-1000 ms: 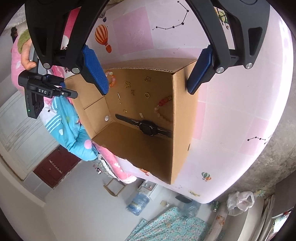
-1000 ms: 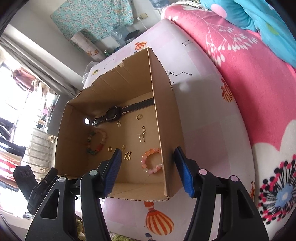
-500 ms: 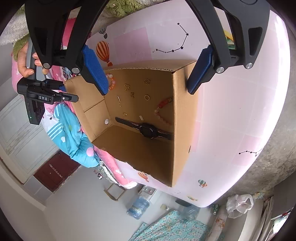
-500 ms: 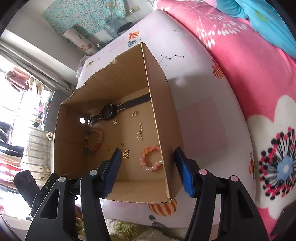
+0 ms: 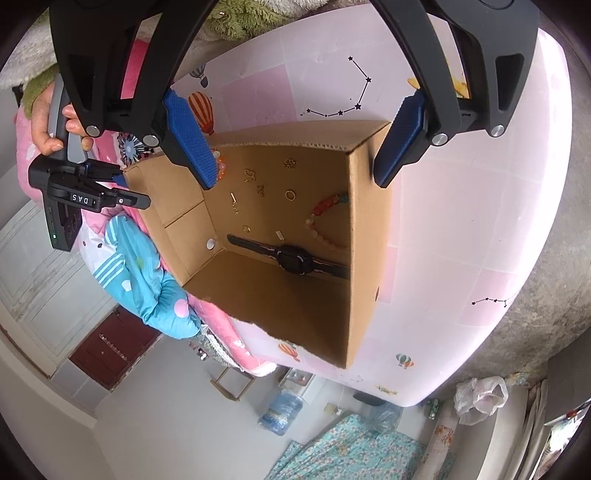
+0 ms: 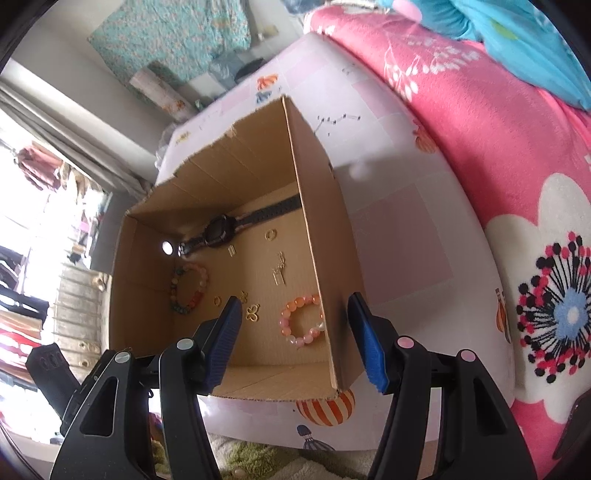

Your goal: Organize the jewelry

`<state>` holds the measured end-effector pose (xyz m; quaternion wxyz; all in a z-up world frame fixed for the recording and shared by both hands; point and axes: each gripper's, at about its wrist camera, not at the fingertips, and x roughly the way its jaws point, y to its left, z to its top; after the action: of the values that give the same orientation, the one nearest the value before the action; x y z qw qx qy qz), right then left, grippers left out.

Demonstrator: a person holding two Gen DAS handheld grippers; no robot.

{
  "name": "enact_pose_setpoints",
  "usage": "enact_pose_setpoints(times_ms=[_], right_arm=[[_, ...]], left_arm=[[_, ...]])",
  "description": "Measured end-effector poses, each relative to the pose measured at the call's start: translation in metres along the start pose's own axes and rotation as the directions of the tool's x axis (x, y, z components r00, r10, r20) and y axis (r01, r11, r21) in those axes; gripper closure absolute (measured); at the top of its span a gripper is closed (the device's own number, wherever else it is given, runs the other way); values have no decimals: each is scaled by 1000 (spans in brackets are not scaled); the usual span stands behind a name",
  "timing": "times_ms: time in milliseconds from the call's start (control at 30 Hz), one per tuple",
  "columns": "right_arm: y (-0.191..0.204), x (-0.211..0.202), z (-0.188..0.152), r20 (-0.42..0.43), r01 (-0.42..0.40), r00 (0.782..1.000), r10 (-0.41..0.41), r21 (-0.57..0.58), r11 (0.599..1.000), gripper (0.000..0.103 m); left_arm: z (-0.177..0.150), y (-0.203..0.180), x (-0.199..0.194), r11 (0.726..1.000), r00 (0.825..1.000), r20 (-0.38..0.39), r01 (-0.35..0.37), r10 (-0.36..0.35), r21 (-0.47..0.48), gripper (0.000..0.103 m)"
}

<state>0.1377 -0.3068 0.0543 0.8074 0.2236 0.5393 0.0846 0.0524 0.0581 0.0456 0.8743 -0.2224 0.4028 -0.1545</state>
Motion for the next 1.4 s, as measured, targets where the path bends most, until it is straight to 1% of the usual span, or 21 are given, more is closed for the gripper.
enact_pose_setpoints(times_ms=[67, 100, 133, 200, 267, 300, 333, 400, 467, 600, 667, 733, 767, 800, 867, 1000, 1067, 1200, 1233, 1300, 1400], right_arm=[[-1, -11, -5, 59, 11, 998, -11, -5, 1000, 45], [-1, -18, -8, 96, 28, 995, -27, -11, 1000, 41], [-2, -27, -12, 144, 44, 989, -41, -17, 999, 35], [-2, -41, -18, 210, 70, 976, -61, -37, 997, 35], [3, -59, -29, 284, 113, 955, -87, -77, 991, 31], [5, -67, -34, 317, 129, 944, -92, -98, 987, 26], [7, -76, -42, 356, 149, 929, -98, -120, 982, 22], [12, -90, -56, 417, 187, 902, -111, -147, 971, 18], [14, -96, -68, 440, 188, 893, -99, -163, 969, 13], [19, -91, -91, 432, 208, 896, -105, -199, 958, 9], [21, -83, -101, 425, 211, 899, -106, -207, 955, 8], [25, -75, -109, 410, 214, 905, -111, -213, 953, 8], [27, -70, -110, 398, 213, 910, -114, -215, 953, 8], [29, -68, -113, 391, 212, 913, -114, -219, 952, 7], [36, -58, -115, 370, 229, 920, -129, -238, 944, 7], [48, -45, -114, 365, 288, 913, -184, -256, 923, 7], [56, -41, -112, 356, 299, 914, -193, -270, 915, 7], [67, -33, -111, 340, 321, 916, -213, -302, 898, 7], [69, -31, -110, 333, 329, 916, -222, -309, 892, 7], [73, -26, -110, 313, 333, 921, -232, -323, 886, 7], [76, -22, -109, 286, 329, 928, -239, -326, 886, 7]], left_arm=[[-2, -3, -9, 1000, 999, 38, -23, 23, 14, 21], [-4, -7, -17, 997, 996, 77, -57, 54, 42, 21], [-5, -10, -22, 995, 993, 97, -79, 73, 60, 20], [-8, -20, -36, 986, 982, 153, -125, 107, 108, 20], [-10, -32, -48, 979, 974, 196, -143, 113, 147, 19], [-14, -41, -56, 973, 968, 226, -152, 110, 177, 18], [-15, -47, -61, 968, 963, 245, -159, 109, 194, 14], [-21, -62, -68, 957, 955, 277, -174, 107, 233, 12], [-26, -75, -71, 950, 951, 293, -178, 99, 257, 9], [-37, -94, -65, 952, 960, 267, -159, 88, 260, 8], [-40, -100, -57, 951, 962, 246, -184, 122, 249, 8], [-43, -102, -53, 943, 958, 236, -221, 162, 249, 8], [-44, -103, -50, 936, 953, 236, -249, 190, 250, 8], [-45, -102, -50, 925, 943, 245, -287, 227, 248, 8], [-45, -101, -49, 905, 916, 274, -358, 293, 228, 8], [-43, -95, -46, 882, 881, 280, -438, 381, 177, 8], [-41, -89, -44, 874, 875, 251, -459, 414, 158, 8], [-36, -81, -31, 875, 887, 144, -458, 438, 159, 8], [-37, -81, -29, 872, 886, 131, -462, 445, 160, 8], [-38, -80, -24, 860, 875, 108, -483, 471, 163, 8], [-39, -79, -17, 856, 872, 79, -488, 482, 168, 8]])
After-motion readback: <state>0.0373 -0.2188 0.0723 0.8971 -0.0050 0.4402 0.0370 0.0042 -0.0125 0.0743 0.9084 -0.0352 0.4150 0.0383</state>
